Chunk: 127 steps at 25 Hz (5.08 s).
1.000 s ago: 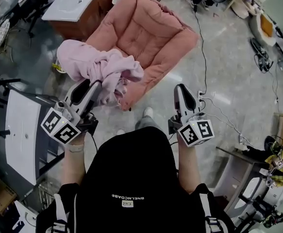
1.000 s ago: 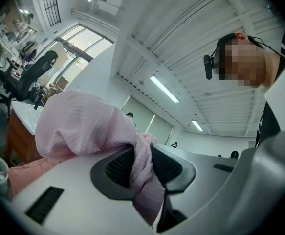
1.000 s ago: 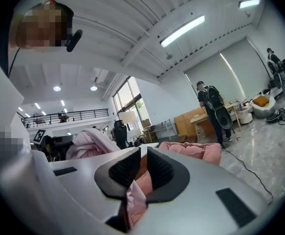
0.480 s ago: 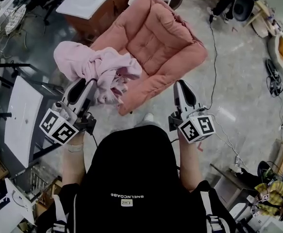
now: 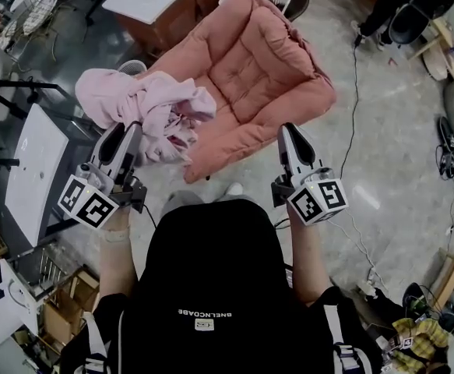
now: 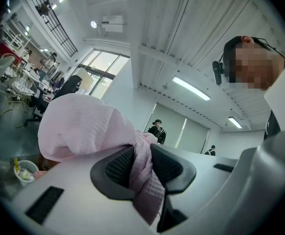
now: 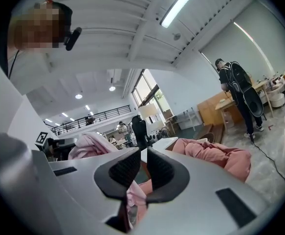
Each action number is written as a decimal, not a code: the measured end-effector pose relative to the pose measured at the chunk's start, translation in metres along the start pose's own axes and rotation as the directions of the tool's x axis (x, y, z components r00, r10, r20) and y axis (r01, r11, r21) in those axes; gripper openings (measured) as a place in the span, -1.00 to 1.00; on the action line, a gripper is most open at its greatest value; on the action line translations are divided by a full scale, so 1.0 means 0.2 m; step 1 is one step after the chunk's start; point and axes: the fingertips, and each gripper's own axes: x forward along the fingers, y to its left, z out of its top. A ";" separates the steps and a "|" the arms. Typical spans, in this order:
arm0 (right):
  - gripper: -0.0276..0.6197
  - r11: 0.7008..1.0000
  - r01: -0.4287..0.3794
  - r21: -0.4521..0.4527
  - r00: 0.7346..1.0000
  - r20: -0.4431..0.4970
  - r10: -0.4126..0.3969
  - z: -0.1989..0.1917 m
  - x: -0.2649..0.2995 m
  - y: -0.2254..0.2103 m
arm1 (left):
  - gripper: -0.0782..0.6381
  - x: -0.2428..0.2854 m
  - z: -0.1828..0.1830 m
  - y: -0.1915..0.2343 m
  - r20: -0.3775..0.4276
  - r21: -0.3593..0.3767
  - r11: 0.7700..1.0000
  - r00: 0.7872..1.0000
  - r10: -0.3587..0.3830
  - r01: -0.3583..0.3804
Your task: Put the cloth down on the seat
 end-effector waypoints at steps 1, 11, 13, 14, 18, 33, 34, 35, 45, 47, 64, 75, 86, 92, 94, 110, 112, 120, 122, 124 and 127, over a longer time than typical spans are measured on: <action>-0.73 1.000 -0.006 0.001 1.000 -0.004 0.006 0.00 0.01 -0.02 | -0.46 0.02 -0.01 0.01 -0.002 0.000 1.000 1.000 0.009 -0.009; -0.73 0.999 0.031 0.016 0.999 -0.041 -0.031 -0.03 0.02 -0.14 | -0.46 0.16 -0.05 0.09 -0.011 -0.021 1.000 1.000 0.017 -0.018; -0.73 0.999 0.049 0.016 0.998 -0.045 -0.048 -0.05 0.03 -0.15 | -0.46 0.19 -0.06 0.13 -0.022 -0.024 1.000 1.000 0.006 -0.006; -0.73 0.998 0.058 0.013 0.997 -0.046 -0.058 -0.06 0.03 -0.14 | -0.46 0.20 -0.07 0.15 -0.028 -0.024 1.000 1.000 -0.002 0.002; -0.73 0.995 0.104 0.007 0.994 -0.038 -0.104 -0.09 0.03 -0.12 | -0.46 0.24 -0.10 0.23 -0.063 -0.021 0.999 0.997 -0.039 0.037; -0.73 0.955 0.297 0.021 0.955 -0.034 -0.296 -0.12 0.27 -0.09 | -0.46 0.70 -0.08 0.60 -0.197 -0.045 0.981 0.961 -0.194 0.189; -0.73 0.950 0.311 0.021 0.950 -0.037 -0.311 -0.13 0.28 -0.09 | -0.46 0.74 -0.08 0.64 -0.207 -0.050 0.979 0.957 -0.202 0.196; -0.73 0.944 0.328 0.022 0.944 -0.041 -0.327 -0.13 0.30 -0.08 | -0.46 0.77 -0.09 0.67 -0.217 -0.054 0.977 0.953 -0.211 0.204; -0.73 0.887 0.461 0.034 0.887 -0.054 -0.459 -0.25 0.22 0.06 | -0.46 0.94 -0.26 0.83 -0.323 -0.061 0.958 0.903 -0.284 0.279; -0.73 0.870 0.491 0.044 0.871 -0.059 -0.488 -0.27 0.23 0.08 | -0.46 0.99 -0.29 0.89 -0.351 -0.055 0.956 0.891 -0.290 0.289; -0.73 0.751 0.656 0.082 0.754 -0.125 -0.645 -0.42 0.25 0.13 | -0.46 1.39 -0.78 1.26 -0.516 -0.090 0.959 0.811 -0.275 0.268; -0.73 0.734 0.676 0.069 0.733 -0.164 -0.660 -0.49 0.30 0.15 | -0.45 1.49 -1.13 1.43 -0.586 -0.042 0.973 0.783 -0.208 0.227; -0.73 0.690 0.719 0.082 0.691 -0.193 -0.697 -0.53 0.22 0.15 | -0.43 1.52 -1.47 1.52 -0.672 -0.002 0.976 0.723 -0.162 0.217; -0.73 0.680 0.725 0.109 0.687 -0.194 -0.700 -0.57 0.17 0.14 | -0.40 1.48 -1.67 1.48 -0.740 0.017 0.969 0.655 -0.153 0.245; -0.73 0.678 0.726 0.117 0.686 -0.194 -0.701 -0.58 0.16 0.14 | -0.40 1.46 -1.74 1.47 -0.761 0.020 0.968 0.632 -0.146 0.249; -0.73 0.645 0.751 0.142 0.659 -0.224 -0.718 -0.65 0.05 0.18 | -0.38 1.24 -2.22 1.47 -0.883 -0.003 0.974 0.457 -0.109 0.226; -0.73 0.647 0.750 0.142 0.661 -0.222 -0.717 -0.65 0.05 0.19 | -0.38 1.20 -2.27 1.46 -0.892 -0.019 0.976 0.438 -0.114 0.215; -0.73 0.642 0.753 0.147 0.657 -0.233 -0.717 -0.68 0.02 0.21 | -0.31 1.08 -2.42 1.36 -0.917 -0.094 0.973 0.363 -0.166 0.209; -0.73 0.643 0.751 0.149 0.659 -0.227 -0.717 -0.68 0.00 0.22 | -0.23 1.06 -2.43 1.31 -0.916 -0.113 0.968 0.353 -0.188 0.223; -0.73 0.643 0.751 0.150 0.660 -0.220 -0.718 -0.68 -0.02 0.23 | -0.14 1.03 -2.44 1.25 -0.917 -0.127 0.961 0.341 -0.208 0.247; -0.73 0.636 0.756 0.158 0.654 -0.214 -0.725 -0.69 -0.05 0.23 | -0.04 0.99 -2.44 1.17 -0.914 -0.137 0.946 0.332 -0.235 0.295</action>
